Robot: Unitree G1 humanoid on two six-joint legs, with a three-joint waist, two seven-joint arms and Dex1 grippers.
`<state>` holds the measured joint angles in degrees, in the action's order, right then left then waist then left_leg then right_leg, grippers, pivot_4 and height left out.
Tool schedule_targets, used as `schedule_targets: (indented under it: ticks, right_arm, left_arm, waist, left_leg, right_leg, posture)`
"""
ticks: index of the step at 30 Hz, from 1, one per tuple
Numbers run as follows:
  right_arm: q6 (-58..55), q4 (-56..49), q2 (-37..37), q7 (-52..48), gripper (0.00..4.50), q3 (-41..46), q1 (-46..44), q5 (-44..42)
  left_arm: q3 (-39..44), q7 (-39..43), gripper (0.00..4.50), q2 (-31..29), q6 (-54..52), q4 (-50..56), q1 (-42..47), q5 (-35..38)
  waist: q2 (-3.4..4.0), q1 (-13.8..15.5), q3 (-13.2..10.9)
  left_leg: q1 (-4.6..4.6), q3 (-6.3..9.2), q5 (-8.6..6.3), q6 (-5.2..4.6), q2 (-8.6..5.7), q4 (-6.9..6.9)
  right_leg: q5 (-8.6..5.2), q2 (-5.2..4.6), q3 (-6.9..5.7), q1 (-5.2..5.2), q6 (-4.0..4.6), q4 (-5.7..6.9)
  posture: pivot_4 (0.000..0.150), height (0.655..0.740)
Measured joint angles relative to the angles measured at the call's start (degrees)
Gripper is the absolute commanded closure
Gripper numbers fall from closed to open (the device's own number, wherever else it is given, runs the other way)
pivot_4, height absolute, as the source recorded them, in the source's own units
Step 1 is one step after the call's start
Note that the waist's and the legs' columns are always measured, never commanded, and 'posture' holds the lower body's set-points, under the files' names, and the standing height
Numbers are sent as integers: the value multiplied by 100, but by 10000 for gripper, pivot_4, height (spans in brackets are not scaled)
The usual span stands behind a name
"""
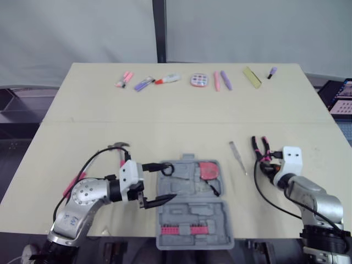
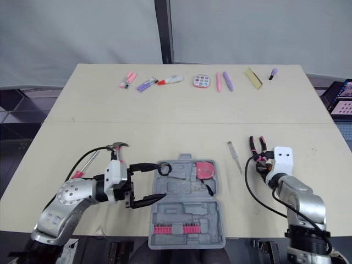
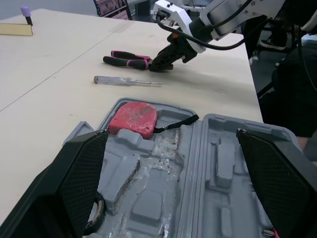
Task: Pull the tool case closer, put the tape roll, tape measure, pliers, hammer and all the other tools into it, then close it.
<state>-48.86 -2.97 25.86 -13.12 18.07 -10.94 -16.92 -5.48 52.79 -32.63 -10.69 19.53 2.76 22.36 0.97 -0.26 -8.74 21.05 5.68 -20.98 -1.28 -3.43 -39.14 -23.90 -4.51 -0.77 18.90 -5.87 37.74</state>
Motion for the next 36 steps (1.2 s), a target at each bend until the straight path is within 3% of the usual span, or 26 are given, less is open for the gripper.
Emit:
schedule_targets:
  ticks: [9, 13, 21, 30, 36]
  right_arm:
    - [-111, -46, 66, -4, 35342, -18, -31, -1]
    - [-369, -408, 484, -215, 35342, -202, -2, -15]
    - [-1010, -2157, 2580, -1898, 35342, -1064, -16, -522]
    - [-1017, -2507, 3319, -3192, 35342, -2598, -1588, -684]
    - [-1290, -2866, 3264, -3914, 35342, -3809, -2669, -718]
  left_arm:
    - [10, 92, 0, 8, 150, -25, -96, -6]
    - [224, 223, 0, -101, 169, -126, -98, 72]
    - [775, 638, 0, -459, 347, -657, 25, 234]
    - [1017, 895, 0, -713, 453, -709, -180, 233]
    - [1236, 786, 0, -763, 422, -638, -427, 235]
  waist:
    - [2, 0, -1]
    - [28, 4, -16]
    - [41, 6, -28]
    - [34, 1, -33]
    - [26, 6, -37]
  left_leg:
    - [2, 0, 0, 0, 0, 0]
    - [8, -2, 0, 0, -2, 1]
    - [25, -12, 1, -1, 4, 1]
    - [34, -14, 1, -1, 4, 1]
    - [39, -11, 1, -1, 6, 1]
  right_leg:
    - [0, -1, 1, 1, 0, -1]
    - [0, -3, 3, 9, 0, -1]
    - [0, -2, 2, 27, 0, -1]
    - [0, -5, 3, 45, 0, 0]
    - [0, -8, 2, 54, 0, 3]
  posture:
    - [1500, 7134]
    - [1500, 7134]
    - [1500, 7134]
    - [1500, 7134]
    - [1500, 7134]
